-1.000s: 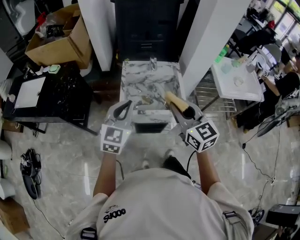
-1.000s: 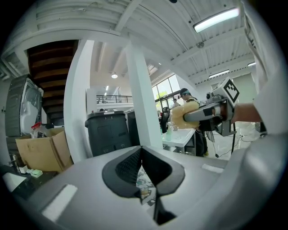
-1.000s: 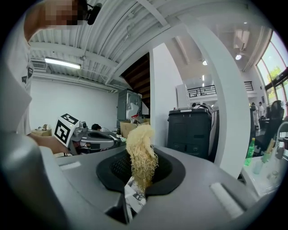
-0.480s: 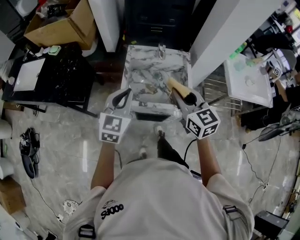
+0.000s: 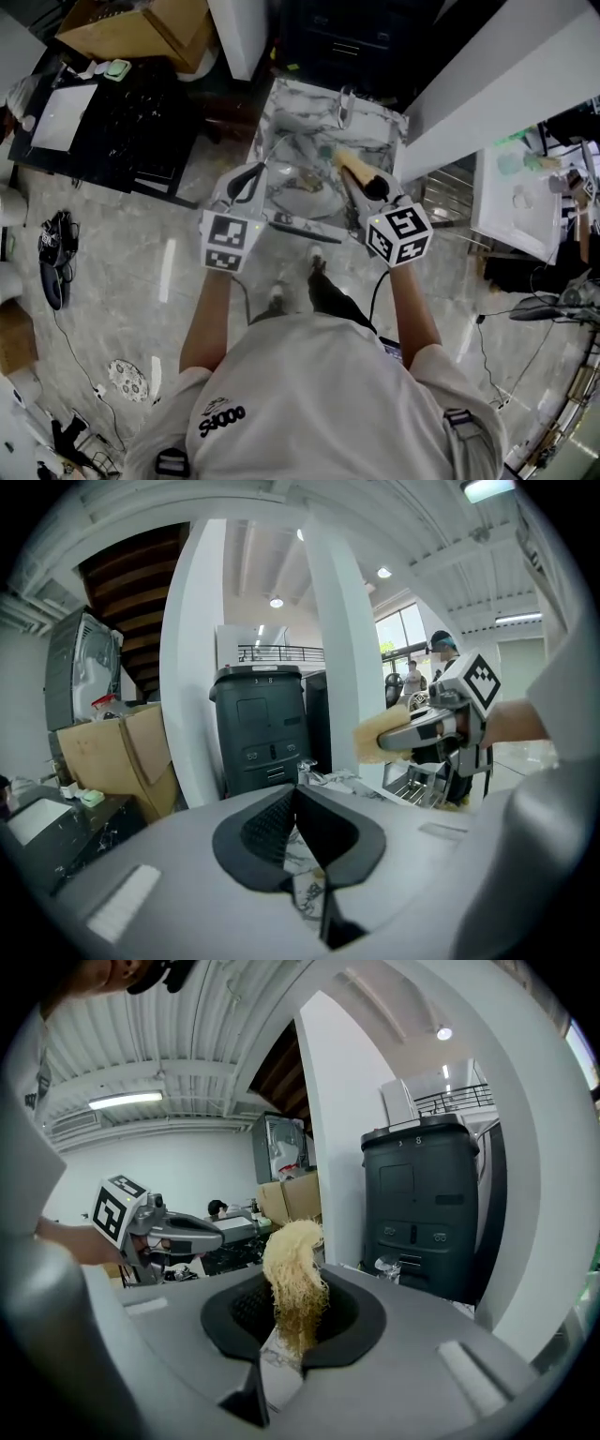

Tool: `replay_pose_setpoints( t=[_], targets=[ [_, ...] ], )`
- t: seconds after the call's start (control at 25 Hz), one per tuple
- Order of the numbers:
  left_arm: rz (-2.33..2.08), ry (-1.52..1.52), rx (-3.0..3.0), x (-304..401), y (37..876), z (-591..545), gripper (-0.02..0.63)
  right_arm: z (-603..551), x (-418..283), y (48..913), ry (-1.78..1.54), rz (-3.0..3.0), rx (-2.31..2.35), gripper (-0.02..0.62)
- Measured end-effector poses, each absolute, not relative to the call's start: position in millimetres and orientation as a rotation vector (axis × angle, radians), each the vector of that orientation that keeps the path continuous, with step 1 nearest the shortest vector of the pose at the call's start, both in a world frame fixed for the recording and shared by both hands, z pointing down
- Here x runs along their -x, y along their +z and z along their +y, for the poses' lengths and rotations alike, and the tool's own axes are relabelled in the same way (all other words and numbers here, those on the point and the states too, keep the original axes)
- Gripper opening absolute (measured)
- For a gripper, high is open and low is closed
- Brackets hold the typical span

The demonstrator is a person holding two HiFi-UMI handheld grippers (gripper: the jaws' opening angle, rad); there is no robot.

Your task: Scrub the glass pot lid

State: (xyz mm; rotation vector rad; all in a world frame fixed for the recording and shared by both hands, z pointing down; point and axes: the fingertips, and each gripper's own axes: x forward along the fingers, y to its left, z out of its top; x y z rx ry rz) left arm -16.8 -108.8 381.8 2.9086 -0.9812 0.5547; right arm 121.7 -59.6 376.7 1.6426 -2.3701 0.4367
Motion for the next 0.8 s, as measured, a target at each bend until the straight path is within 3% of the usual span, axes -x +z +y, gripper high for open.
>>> replay_pose_setpoints(
  t=[0.8],
  targets=[
    [-1.161, 0.690, -2.647, -6, 458, -153, 0.009, -160, -150, 538, 0.699, -2.248, -1.372, 0.049]
  ],
)
